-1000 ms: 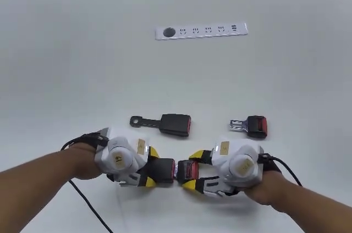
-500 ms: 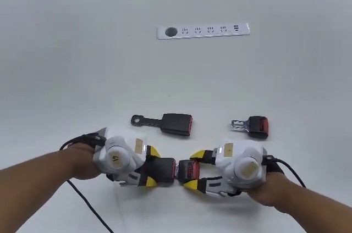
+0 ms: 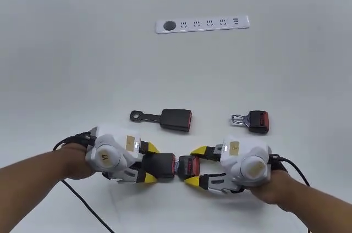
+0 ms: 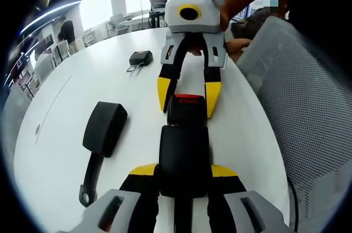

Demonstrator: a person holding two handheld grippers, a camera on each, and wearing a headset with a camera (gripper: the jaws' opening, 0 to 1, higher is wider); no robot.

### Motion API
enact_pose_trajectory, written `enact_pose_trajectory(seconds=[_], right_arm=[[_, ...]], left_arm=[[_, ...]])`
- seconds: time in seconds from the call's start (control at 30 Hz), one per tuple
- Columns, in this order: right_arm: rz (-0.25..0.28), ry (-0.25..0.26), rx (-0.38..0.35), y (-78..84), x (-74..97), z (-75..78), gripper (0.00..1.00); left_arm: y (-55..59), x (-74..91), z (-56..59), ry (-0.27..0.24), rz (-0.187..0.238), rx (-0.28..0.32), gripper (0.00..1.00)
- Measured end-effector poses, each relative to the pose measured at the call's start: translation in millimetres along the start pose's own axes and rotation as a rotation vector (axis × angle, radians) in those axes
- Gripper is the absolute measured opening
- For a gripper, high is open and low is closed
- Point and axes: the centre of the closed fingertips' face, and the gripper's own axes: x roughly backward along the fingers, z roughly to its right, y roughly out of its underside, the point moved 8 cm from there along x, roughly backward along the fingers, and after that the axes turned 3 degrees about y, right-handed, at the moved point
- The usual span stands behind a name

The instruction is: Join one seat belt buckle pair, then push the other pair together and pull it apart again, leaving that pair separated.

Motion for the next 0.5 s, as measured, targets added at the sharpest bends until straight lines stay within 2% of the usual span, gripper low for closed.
enact_pose_trajectory(seconds=[0.5], right_arm=[[0.032,0.020,-0.002,3.7,3.0,-2.5,0.35]], left_arm=[[2.5,1.2,-1.8,0.024,0.028,-0.019,0.34]])
